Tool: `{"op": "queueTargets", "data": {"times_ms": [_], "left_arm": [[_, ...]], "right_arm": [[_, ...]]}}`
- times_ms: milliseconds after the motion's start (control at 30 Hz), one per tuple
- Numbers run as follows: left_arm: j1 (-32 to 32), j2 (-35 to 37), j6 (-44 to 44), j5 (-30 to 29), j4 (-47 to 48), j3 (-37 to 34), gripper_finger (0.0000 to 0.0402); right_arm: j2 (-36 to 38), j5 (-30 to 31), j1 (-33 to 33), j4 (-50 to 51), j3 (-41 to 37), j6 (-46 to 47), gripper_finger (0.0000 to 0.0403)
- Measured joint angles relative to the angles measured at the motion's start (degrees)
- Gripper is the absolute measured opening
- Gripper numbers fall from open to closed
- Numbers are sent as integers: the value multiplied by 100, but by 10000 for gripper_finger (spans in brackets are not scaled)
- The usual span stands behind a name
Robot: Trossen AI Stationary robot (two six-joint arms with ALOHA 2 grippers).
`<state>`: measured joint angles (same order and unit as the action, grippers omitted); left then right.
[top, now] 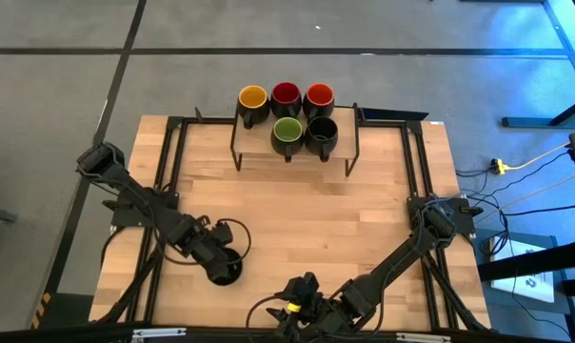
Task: Place coffee mugs
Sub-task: Put the black mug on the shelf
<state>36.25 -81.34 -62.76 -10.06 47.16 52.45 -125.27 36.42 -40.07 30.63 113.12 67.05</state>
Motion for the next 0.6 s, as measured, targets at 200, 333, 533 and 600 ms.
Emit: {"op": "queueTargets", "data": {"times_ms": [200, 333, 533, 600], "left_arm": [[30, 7, 310, 45, -44, 0, 17], [24, 9, 338, 52, -6, -2, 36], [26, 13, 357, 137, -11, -2, 91], [26, 13, 378, 210, -11, -2, 105]], "right_arm": [[0, 1, -4, 51, 0, 3, 202], [0, 0, -4, 70, 0, 4, 202], [0, 0, -4, 72, 0, 7, 202], [0, 0, -4, 76, 0, 7, 202]]}}
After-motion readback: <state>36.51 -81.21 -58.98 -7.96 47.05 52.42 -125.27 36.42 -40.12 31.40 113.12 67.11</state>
